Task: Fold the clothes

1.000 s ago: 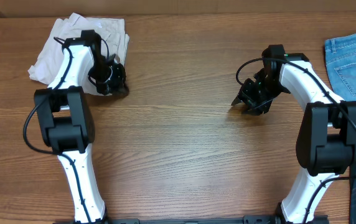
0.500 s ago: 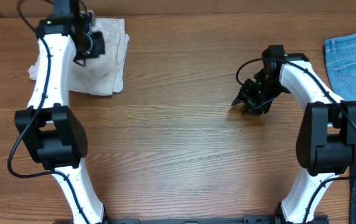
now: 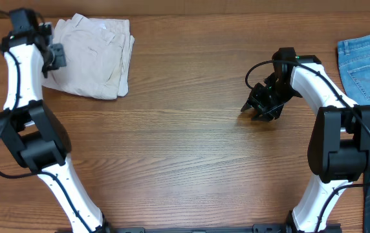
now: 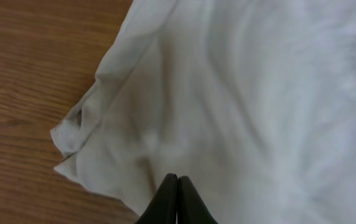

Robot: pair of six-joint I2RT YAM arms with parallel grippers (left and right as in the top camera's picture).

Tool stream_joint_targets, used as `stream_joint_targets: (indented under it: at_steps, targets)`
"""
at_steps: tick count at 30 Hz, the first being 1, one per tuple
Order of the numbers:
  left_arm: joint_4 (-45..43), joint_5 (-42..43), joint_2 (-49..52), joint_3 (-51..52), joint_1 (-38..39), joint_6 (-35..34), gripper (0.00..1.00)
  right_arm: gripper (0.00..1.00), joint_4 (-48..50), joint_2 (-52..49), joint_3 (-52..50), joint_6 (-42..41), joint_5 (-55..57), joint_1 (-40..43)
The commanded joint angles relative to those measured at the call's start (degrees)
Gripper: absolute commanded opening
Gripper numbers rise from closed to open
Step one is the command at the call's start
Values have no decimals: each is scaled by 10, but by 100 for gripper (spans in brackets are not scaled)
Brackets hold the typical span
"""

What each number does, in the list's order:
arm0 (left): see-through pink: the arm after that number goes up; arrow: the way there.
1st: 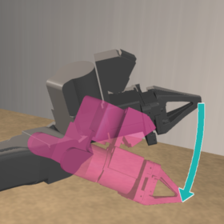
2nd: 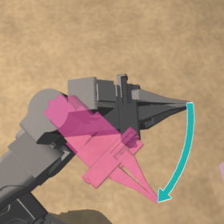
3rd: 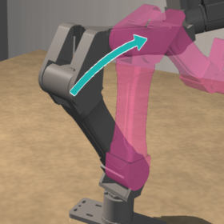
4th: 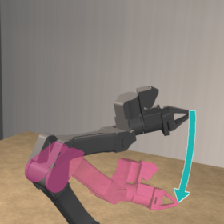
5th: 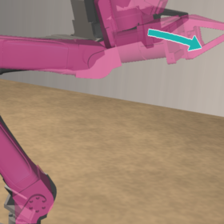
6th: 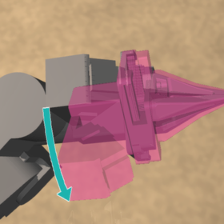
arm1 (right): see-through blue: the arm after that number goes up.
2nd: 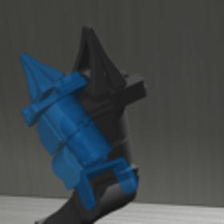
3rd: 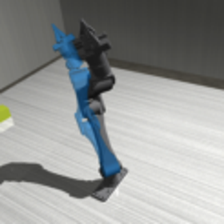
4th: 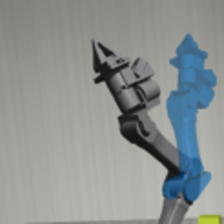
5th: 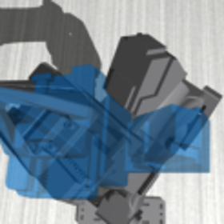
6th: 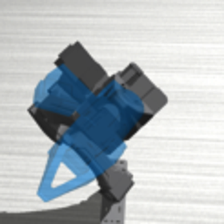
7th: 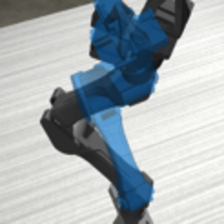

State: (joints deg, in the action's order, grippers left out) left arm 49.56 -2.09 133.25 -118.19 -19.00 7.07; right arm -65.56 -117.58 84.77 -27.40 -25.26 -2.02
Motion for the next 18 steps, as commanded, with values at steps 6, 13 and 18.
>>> stream_joint_targets:
  at_steps: [6, 13, 18]
  targets:
    - [-54, 73, 62, -8, -19, 67, 4, 45, 0, 21, 11, -11, -5, -3]
    - [-43, 40, 107, -8, -24, 59, 4, 45, -17, 21, 11, -13, -5, -3]
    - [0, -5, 117, -8, -47, 27, 4, 45, -18, 21, 11, -13, -5, -3]
